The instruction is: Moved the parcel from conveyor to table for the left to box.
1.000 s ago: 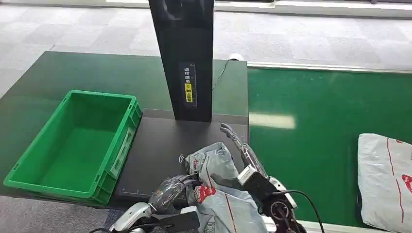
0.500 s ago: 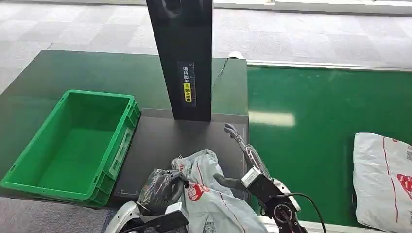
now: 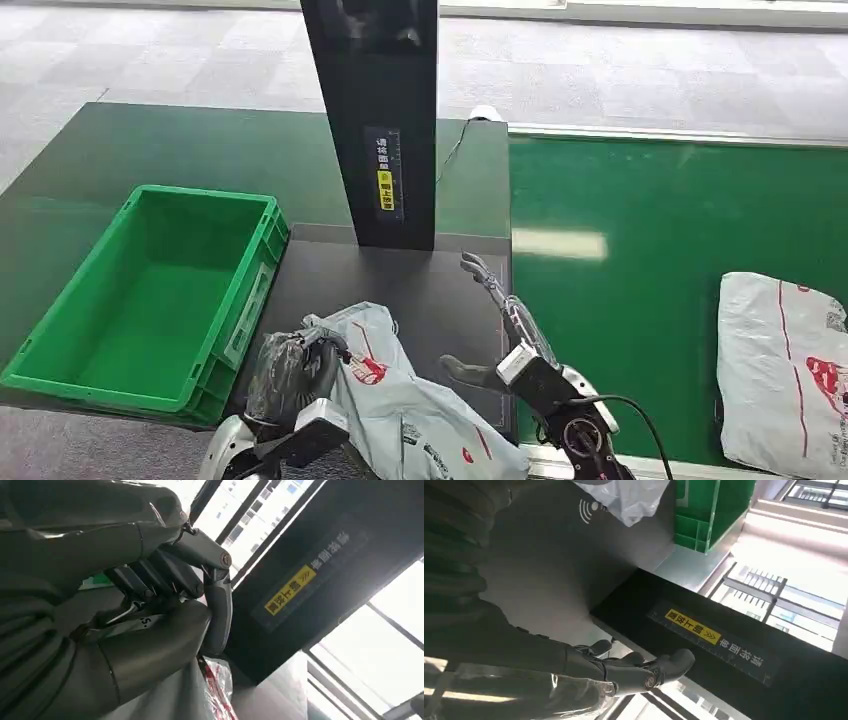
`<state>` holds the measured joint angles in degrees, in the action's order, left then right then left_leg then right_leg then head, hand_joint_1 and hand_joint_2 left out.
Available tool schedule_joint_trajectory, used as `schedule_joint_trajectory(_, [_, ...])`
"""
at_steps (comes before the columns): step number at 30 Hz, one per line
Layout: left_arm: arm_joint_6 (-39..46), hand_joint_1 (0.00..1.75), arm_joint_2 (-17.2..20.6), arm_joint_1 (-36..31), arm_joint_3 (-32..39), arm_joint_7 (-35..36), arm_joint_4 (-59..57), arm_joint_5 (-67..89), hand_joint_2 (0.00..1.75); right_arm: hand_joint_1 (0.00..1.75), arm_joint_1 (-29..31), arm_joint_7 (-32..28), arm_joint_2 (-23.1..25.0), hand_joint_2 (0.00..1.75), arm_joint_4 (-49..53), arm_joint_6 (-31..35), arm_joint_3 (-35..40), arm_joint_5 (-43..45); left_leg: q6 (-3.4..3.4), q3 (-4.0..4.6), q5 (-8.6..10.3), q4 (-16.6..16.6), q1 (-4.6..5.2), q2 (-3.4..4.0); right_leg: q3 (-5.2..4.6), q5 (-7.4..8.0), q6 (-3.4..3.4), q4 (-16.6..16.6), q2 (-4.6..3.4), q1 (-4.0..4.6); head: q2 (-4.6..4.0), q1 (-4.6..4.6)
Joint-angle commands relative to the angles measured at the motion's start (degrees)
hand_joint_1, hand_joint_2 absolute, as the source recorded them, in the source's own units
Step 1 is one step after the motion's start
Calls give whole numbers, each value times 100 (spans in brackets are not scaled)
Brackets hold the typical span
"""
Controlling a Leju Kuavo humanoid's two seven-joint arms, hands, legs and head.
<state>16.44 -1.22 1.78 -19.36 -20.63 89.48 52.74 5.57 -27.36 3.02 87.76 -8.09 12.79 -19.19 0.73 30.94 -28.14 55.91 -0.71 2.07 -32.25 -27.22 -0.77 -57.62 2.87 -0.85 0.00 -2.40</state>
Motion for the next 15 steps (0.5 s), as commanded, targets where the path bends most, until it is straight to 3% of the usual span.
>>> schedule_joint_trajectory(1, [17, 175, -51, 87, 219, -22, 95, -28, 175, 0, 179, 26, -34, 175, -294, -25, 17, 11, -4, 1, 2, -1, -2, -3, -3, 6, 3, 4, -21, 1, 0, 0])
schedule_joint_trajectory(4, [17, 175, -51, 87, 219, -22, 95, -28, 175, 0, 179, 26, -34, 175, -294, -25, 17, 11, -3, 2, 2, -2, -2, -2, -3, 6, 4, 4, -22, 2, 0, 2])
schedule_joint_trajectory(8, [753, 175, -105, 289, 502, -505, 679, -465, 175, 0, 266, -3, -65, 175, -388, -29, 68, 34, -5, 5, 2, -1, -4, -1, -8, 9, 6, 5, -36, 3, 0, 2])
schedule_joint_trajectory(15, [2082, 175, -15, 369, 1285, -675, 1422, 20, 175, 0, 345, -106, -84, 175, -622, 22, 148, 64, -3, 5, 1, 0, -5, 5, -9, 8, 6, 3, -33, 5, 0, 2])
